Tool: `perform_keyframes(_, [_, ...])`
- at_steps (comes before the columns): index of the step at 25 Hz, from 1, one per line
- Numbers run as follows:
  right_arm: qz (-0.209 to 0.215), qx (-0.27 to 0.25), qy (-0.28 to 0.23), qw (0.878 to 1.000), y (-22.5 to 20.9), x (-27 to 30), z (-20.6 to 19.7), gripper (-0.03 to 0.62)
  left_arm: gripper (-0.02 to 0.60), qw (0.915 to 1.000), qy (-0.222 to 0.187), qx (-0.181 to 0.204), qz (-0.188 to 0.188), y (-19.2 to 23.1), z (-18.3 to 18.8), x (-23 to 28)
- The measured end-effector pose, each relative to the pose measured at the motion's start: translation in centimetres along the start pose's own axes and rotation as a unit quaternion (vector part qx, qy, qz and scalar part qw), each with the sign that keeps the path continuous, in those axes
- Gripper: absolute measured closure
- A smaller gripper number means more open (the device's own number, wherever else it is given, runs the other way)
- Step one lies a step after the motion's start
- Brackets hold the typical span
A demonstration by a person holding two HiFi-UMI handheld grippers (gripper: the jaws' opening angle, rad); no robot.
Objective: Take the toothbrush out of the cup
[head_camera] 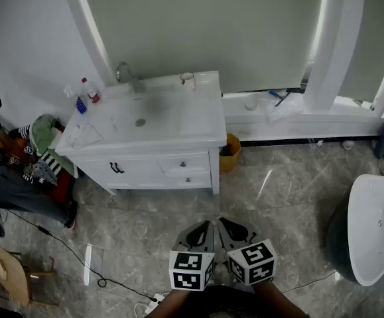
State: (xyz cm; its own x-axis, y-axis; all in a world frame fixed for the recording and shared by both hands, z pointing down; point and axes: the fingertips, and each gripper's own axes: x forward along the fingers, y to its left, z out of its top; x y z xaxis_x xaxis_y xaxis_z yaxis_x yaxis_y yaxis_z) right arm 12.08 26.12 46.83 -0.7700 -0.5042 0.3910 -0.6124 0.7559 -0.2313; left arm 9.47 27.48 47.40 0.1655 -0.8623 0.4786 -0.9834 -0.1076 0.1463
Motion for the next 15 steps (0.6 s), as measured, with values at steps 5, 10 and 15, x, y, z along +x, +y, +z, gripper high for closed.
perform_keyframes(5, [-0.004,0.0,0.0,1.0,1.6,1.2,0.2,0.583,0.572,1.0,0.002,-0.001,-0.004,1.8,0.1,-0.8])
perform_keyframes(10, [-0.013,0.001,-0.002,1.0,3.0,2.4,0.5,0.583,0.572,1.0,0.001,-0.004,-0.009,4.0,0.0,-1.7])
perform_keyframes(15, [-0.019,0.002,-0.001,1.0,4.6,3.4,0.2,0.583,0.572,0.9999,-0.004,-0.004,-0.014,5.8,-0.3,-2.4])
